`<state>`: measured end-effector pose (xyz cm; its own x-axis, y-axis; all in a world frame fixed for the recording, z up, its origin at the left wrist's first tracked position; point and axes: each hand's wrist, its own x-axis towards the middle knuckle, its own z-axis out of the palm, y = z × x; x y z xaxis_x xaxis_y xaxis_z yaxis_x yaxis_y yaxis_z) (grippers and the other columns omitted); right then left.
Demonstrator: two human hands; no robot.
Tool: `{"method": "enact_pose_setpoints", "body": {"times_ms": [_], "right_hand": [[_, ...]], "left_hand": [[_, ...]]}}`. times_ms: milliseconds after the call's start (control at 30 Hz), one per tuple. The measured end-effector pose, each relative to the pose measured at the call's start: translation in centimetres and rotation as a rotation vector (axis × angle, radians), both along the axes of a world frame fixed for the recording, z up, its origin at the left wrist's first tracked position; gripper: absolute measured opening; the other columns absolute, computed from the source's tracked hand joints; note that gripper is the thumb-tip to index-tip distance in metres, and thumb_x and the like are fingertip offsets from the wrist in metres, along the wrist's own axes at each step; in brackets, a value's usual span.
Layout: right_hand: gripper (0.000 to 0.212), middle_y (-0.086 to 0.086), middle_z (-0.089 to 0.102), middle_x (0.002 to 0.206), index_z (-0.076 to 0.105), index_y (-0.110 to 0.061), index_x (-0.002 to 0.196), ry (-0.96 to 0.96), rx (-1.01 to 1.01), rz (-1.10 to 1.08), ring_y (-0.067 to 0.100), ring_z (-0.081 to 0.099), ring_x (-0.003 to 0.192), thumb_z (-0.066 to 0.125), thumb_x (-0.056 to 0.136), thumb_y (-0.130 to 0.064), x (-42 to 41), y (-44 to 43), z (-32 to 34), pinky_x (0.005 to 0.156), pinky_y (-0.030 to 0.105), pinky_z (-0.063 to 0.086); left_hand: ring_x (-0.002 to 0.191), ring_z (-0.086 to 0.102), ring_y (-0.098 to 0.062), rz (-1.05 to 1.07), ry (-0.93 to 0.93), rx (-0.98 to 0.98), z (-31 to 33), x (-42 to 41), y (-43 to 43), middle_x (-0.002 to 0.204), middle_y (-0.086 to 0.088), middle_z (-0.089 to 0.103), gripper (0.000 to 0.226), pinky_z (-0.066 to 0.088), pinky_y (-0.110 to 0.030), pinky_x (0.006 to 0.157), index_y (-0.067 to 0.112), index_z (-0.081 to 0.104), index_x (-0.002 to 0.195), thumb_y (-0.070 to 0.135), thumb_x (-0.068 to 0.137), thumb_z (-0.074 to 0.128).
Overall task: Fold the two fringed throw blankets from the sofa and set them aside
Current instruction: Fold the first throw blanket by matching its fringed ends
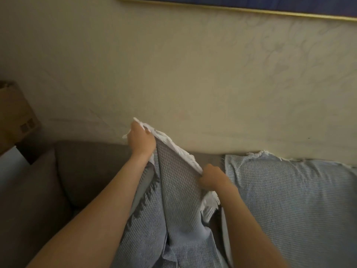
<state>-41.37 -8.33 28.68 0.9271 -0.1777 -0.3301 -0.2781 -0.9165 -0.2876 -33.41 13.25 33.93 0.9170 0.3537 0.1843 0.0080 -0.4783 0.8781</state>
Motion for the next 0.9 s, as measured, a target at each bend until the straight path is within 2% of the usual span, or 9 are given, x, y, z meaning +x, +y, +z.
{"method": "enact_pose_setpoints", "body": {"times_ms": [100, 200, 267, 333, 400, 567, 667, 800, 900], "right_hand": [[0.018, 0.020, 0.066, 0.117, 0.060, -0.001, 0.112, 0.087, 0.058, 0.119, 0.039, 0.068, 0.109, 0.054, 0.098, -0.011, 0.4, -0.2, 0.4, 0.077, 0.037, 0.048], [0.019, 0.006, 0.068, 0.083, 0.067, -0.013, 0.086, 0.037, 0.441, 0.154, 0.019, 0.068, 0.075, 0.061, 0.103, -0.019, 0.2, 0.5, 1.9, 0.067, 0.029, 0.045], [0.020, 0.010, 0.077, 0.089, 0.077, -0.011, 0.097, -0.041, 0.914, -0.057, 0.016, 0.072, 0.075, 0.068, 0.102, -0.029, -0.2, 1.1, 2.9, 0.076, 0.032, 0.055], [0.037, 0.020, 0.078, 0.102, 0.077, -0.003, 0.113, -0.085, 1.318, -0.346, 0.030, 0.075, 0.081, 0.074, 0.096, -0.035, 0.1, 1.4, 3.4, 0.085, 0.043, 0.059], [0.040, 0.019, 0.079, 0.106, 0.074, -0.001, 0.120, -0.147, 1.511, -0.499, 0.034, 0.078, 0.083, 0.071, 0.098, -0.034, 0.4, 1.6, 3.9, 0.078, 0.042, 0.062], [0.034, 0.024, 0.076, 0.117, 0.057, 0.002, 0.132, -0.284, 1.620, -0.571, 0.036, 0.078, 0.099, 0.062, 0.107, -0.021, -0.3, 2.8, 3.8, 0.072, 0.042, 0.065], [0.026, 0.022, 0.075, 0.107, 0.058, 0.006, 0.121, -0.333, 1.324, -0.506, 0.019, 0.079, 0.078, 0.061, 0.107, -0.016, -0.5, 3.4, 3.0, 0.060, 0.029, 0.062], [0.023, 0.027, 0.076, 0.103, 0.062, 0.007, 0.108, -0.351, 1.149, -0.421, 0.036, 0.078, 0.093, 0.067, 0.098, -0.013, -0.6, 4.0, 2.4, 0.084, 0.060, 0.064], [0.017, 0.017, 0.062, 0.078, 0.051, -0.006, 0.083, -0.390, 1.109, -0.409, 0.033, 0.068, 0.074, 0.064, 0.093, 0.001, -0.9, 3.8, 2.8, 0.068, 0.047, 0.059]], "left_hand": [[0.122, 0.061, -0.038, -0.006, 0.034, 0.002, -0.5, 1.0, 0.3, 0.128, -0.022, 0.063, 0.023, 0.048, -0.044, 0.097, -0.002, 0.054, 0.126, 0.006, 0.107, 0.044], [0.102, 0.067, -0.037, -0.137, 0.096, 0.121, -2.7, 1.8, 0.5, 0.104, -0.017, 0.068, 0.013, 0.046, -0.039, 0.078, 0.004, 0.061, 0.101, 0.011, 0.099, 0.050], [0.094, 0.066, -0.037, -0.197, 0.128, 0.165, -4.2, 1.7, 0.6, 0.100, -0.017, 0.069, 0.013, 0.041, -0.036, 0.074, 0.007, 0.060, 0.091, 0.010, 0.099, 0.051], [0.099, 0.067, -0.041, -0.218, 0.155, 0.189, -5.5, 1.2, 1.0, 0.103, -0.020, 0.072, 0.023, 0.040, -0.035, 0.074, 0.008, 0.062, 0.088, 0.013, 0.105, 0.047], [0.099, 0.069, -0.038, -0.252, 0.203, 0.195, -6.9, 0.7, 1.4, 0.099, -0.014, 0.072, 0.027, 0.040, -0.035, 0.073, 0.011, 0.062, 0.084, 0.019, 0.106, 0.048], [0.114, 0.062, -0.015, -0.443, 0.100, -0.024, -7.6, -1.8, 1.4, 0.120, 0.002, 0.069, 0.014, 0.049, -0.032, 0.092, 0.020, 0.070, 0.106, 0.020, 0.108, 0.056], [0.125, 0.060, -0.011, -0.622, 0.208, -0.081, -7.1, -3.2, 0.7, 0.131, 0.006, 0.069, 0.032, 0.047, -0.030, 0.107, 0.026, 0.076, 0.107, 0.012, 0.111, 0.048], [0.116, 0.070, -0.007, -0.755, 0.297, -0.082, -6.9, -4.0, 0.0, 0.119, 0.010, 0.078, 0.028, 0.051, -0.045, 0.112, 0.033, 0.078, 0.115, 0.022, 0.110, 0.052], [0.117, 0.069, -0.003, -0.812, 0.274, -0.088, -6.7, -4.7, -0.3, 0.121, 0.016, 0.077, 0.028, 0.051, -0.042, 0.112, 0.035, 0.075, 0.126, 0.028, 0.109, 0.053]]}}
